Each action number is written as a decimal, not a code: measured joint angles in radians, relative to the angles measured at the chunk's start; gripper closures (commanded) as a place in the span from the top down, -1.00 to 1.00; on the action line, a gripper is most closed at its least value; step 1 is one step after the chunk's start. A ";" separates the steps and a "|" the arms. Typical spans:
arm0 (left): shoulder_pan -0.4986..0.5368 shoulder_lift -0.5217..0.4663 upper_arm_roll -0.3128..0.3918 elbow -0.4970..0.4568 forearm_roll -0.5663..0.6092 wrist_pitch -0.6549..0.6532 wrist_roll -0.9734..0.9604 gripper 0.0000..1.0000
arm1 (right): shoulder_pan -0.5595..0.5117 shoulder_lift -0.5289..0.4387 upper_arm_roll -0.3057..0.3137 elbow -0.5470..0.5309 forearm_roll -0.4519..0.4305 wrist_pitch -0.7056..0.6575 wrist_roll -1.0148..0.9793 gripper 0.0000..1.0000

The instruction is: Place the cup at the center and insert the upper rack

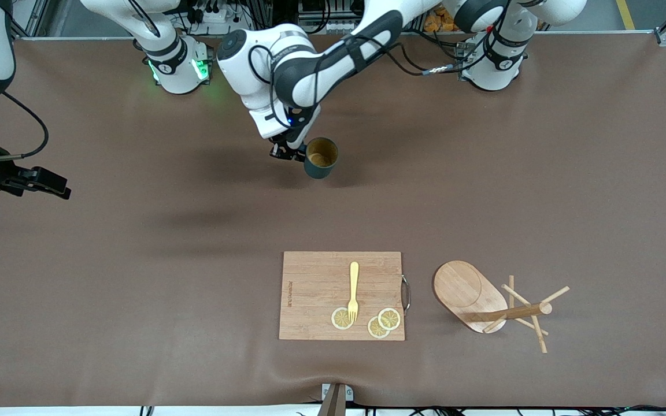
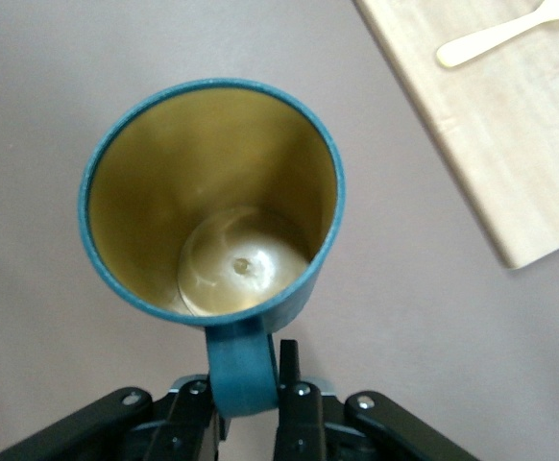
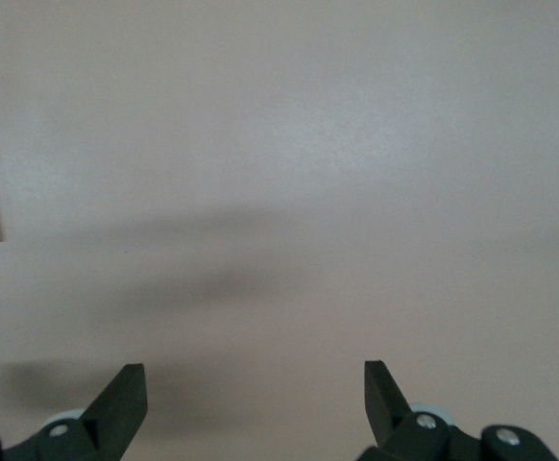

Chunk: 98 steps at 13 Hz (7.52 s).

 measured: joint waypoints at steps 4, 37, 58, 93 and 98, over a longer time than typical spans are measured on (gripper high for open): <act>0.155 -0.098 -0.051 0.001 -0.110 0.021 0.140 -1.00 | 0.000 -0.003 0.000 0.013 0.000 -0.003 0.005 1.00; 1.167 -0.091 -0.243 -0.037 -1.291 0.069 1.278 -1.00 | -0.013 -0.003 -0.008 0.064 0.001 -0.005 0.014 1.00; 1.269 0.071 -0.190 -0.039 -1.327 -0.173 1.637 -1.00 | -0.023 -0.003 -0.011 0.073 0.002 -0.005 0.015 1.00; 1.320 0.093 -0.094 -0.026 -1.446 -0.180 1.797 1.00 | -0.029 -0.003 -0.011 0.077 0.007 -0.005 0.015 1.00; 1.269 -0.053 -0.077 -0.023 -1.238 -0.142 1.797 1.00 | -0.029 -0.003 -0.011 0.081 0.008 -0.005 0.015 1.00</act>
